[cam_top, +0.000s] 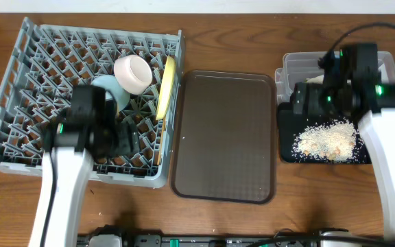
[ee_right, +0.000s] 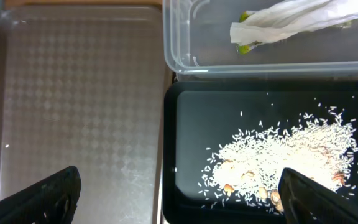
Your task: Sort waste into correct bins and load items into the dishwasher
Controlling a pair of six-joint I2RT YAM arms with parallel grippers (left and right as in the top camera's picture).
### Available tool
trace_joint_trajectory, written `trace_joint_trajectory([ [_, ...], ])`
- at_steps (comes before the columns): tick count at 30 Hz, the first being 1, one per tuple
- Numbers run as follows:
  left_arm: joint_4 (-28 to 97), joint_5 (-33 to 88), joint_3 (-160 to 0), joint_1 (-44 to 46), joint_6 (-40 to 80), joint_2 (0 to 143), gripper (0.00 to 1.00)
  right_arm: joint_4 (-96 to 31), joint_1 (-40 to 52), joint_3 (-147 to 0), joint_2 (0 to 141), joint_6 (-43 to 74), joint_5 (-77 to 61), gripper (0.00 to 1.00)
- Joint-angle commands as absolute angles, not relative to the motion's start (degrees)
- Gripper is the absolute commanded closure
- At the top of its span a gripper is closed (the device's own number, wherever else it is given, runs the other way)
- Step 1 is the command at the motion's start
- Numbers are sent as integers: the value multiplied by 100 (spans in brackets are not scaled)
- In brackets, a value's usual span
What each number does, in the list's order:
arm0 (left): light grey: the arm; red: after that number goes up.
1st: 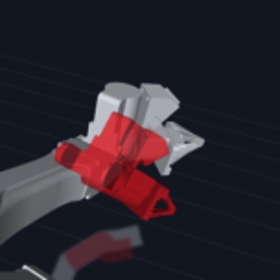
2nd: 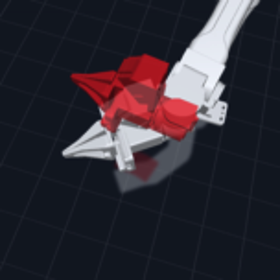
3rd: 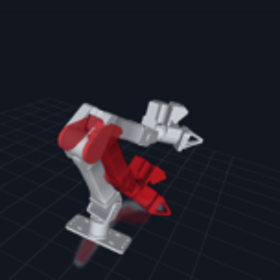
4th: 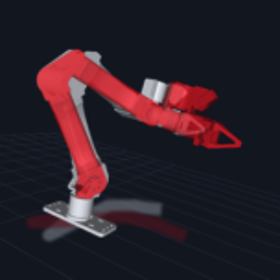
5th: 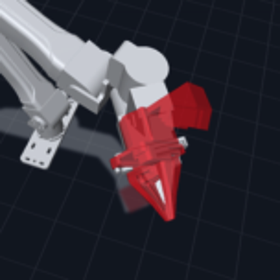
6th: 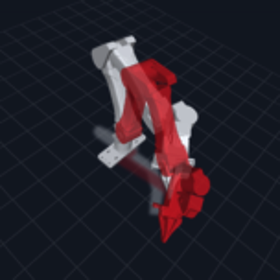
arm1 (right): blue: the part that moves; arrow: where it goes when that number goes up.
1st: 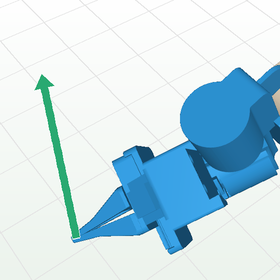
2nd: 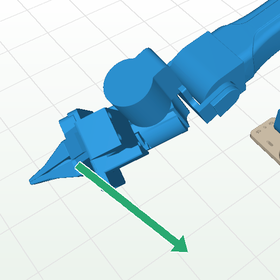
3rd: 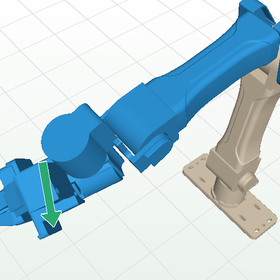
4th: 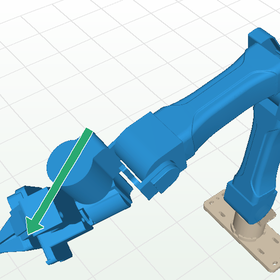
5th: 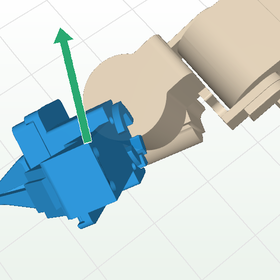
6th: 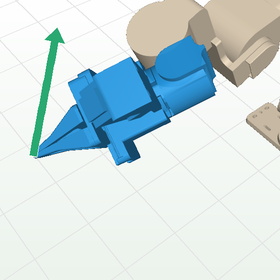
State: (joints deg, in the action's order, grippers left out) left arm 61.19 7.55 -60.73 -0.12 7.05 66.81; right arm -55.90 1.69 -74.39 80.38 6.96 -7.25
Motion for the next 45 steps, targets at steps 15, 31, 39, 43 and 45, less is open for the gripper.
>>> trace_joint_trajectory([
  [15,5564,790,-4619,-19,539,1920,12,-5686,222,-5280,3664,679,-410,1],
  [31,5690,790,-4619,-19,539,1892,12,-6976,222,-5280,3612,679,-408,1],
  [39,5690,790,-4619,-19,539,1892,12,-6912,231,-5188,3461,661,-395,1],
  [43,5690,790,-4619,-19,539,1892,12,-6294,233,-4886,3103,390,-344,1],
  [45,5690,790,-4619,-19,539,1892,12,-5336,231,-4414,2611,25,-344,1],
])
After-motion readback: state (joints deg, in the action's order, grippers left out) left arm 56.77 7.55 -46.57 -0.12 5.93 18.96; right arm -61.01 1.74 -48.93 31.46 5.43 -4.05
